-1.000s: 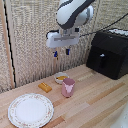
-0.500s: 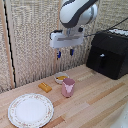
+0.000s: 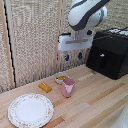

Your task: Please focus on the pink mug and carefully direct your gripper towards it. Gently take hold of the pink mug using your grasping instrument. Exercise caution as you elevate the pink mug off the tabletop. Shift the pink mug so it is above the white platter. With precision, slowly place the pink mug onto the white platter.

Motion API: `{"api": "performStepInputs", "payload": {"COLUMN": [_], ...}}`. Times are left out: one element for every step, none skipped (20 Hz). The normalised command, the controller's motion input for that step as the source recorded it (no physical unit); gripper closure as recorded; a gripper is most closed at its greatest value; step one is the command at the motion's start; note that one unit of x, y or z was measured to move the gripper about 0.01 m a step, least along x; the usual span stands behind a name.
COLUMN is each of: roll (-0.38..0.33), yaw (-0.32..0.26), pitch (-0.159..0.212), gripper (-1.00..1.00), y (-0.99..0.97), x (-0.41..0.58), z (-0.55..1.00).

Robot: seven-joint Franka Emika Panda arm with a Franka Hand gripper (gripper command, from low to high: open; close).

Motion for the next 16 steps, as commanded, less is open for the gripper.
{"api": "performStepInputs", "payload": {"roll": [0.000, 0.000, 0.001, 0.000, 0.000, 0.000, 0.000, 0.000, 0.000, 0.000, 0.000, 0.000, 0.000, 0.000, 0.000, 0.000], "yaw": [0.000, 0.000, 0.000, 0.000, 0.000, 0.000, 0.000, 0.000, 0.000, 0.000, 0.000, 0.000, 0.000, 0.000, 0.000, 0.009], "pitch": [0.000, 0.000, 0.011, 0.025, 0.026, 0.025, 0.024, 0.015, 0.021, 0.031, 0.036, 0.043, 0.043, 0.035, 0.026, 0.013], "gripper": [-1.00, -1.00, -1.00, -1.00, -1.00, -1.00, -1.00, -1.00, -1.00, -1.00, -1.00, -1.00, -1.00, -1.00, -1.00, -1.00], "y": [-0.13, -0.15, -0.17, -0.19, -0.19, -0.19, -0.18, -0.17, -0.16, -0.14, -0.13, -0.11, -0.11, -0.11, -0.09, -0.09], "x": [-0.020, -0.077, -0.131, -0.143, -0.137, -0.117, -0.100, -0.077, -0.100, -0.131, -0.137, -0.134, -0.120, -0.091, -0.066, -0.034], "z": [-0.42, -0.46, -0.49, -0.50, -0.51, -0.52, -0.52, -0.53, -0.56, -0.57, -0.57, -0.56, -0.55, -0.53, -0.53, -0.55]}}
